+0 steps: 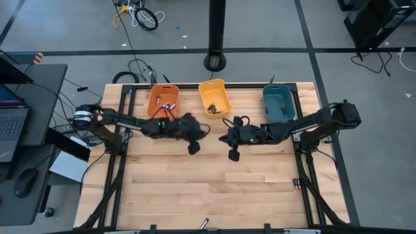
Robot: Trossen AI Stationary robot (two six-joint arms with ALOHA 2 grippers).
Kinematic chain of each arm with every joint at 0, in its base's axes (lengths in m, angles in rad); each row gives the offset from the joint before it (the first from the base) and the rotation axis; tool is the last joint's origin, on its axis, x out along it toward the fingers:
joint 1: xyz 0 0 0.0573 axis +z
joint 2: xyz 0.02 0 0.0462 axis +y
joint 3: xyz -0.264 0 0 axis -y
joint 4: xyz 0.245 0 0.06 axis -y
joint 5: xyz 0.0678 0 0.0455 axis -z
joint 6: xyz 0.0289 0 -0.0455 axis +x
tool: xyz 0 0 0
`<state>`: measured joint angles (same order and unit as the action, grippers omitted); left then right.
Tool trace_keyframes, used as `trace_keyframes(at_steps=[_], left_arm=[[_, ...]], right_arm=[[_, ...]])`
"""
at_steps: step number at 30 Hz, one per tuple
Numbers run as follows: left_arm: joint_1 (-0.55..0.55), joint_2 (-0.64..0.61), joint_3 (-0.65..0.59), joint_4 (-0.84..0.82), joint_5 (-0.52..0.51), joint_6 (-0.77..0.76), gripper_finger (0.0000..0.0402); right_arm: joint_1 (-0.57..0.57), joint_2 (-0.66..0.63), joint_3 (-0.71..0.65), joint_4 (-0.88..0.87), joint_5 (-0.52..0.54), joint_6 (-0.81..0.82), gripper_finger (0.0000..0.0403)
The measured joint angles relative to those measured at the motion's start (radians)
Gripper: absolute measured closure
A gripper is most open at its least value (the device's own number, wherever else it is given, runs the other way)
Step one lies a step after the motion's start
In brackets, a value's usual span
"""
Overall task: Sort batteries
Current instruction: Put the orange battery into the blue bin
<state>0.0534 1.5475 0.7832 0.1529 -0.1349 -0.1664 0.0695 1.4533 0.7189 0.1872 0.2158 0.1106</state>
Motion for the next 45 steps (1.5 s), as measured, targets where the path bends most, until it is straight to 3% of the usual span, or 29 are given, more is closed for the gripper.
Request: trace_keyframes(at_steps=[3, 6, 11, 16, 26, 45], left_arm=[[0.066, 0.000, -0.041, 0.169, 0.179, 0.042, 0.0356], [0.116, 0.000, -0.109, 0.383, 0.348, 0.051, 0.0356], [0.126, 0.000, -0.204, 0.675, 0.474, 0.099, 0.0356], [0.093, 0.000, -0.209, 0.772, 0.480, 0.150, 0.0356], [0.064, -0.001, -0.209, 0.798, 0.476, 0.165, 0.0356], [0.025, -0.001, -0.147, 0.754, 0.437, 0.169, 0.0357]], right_arm=[[0.029, 0.000, -0.042, 0.086, 0.004, 0.047, 0.0371], [0.064, 0.001, -0.100, 0.216, 0.074, 0.103, 0.0372], [0.100, 0.050, -0.155, 0.525, 0.132, 0.136, 0.0360], [0.107, 0.132, -0.120, 0.700, 0.133, 0.079, 0.0319], [0.121, 0.157, -0.080, 0.776, 0.196, -0.006, 0.0236], [0.105, 0.157, -0.079, 0.813, 0.123, -0.006, 0.0245]])
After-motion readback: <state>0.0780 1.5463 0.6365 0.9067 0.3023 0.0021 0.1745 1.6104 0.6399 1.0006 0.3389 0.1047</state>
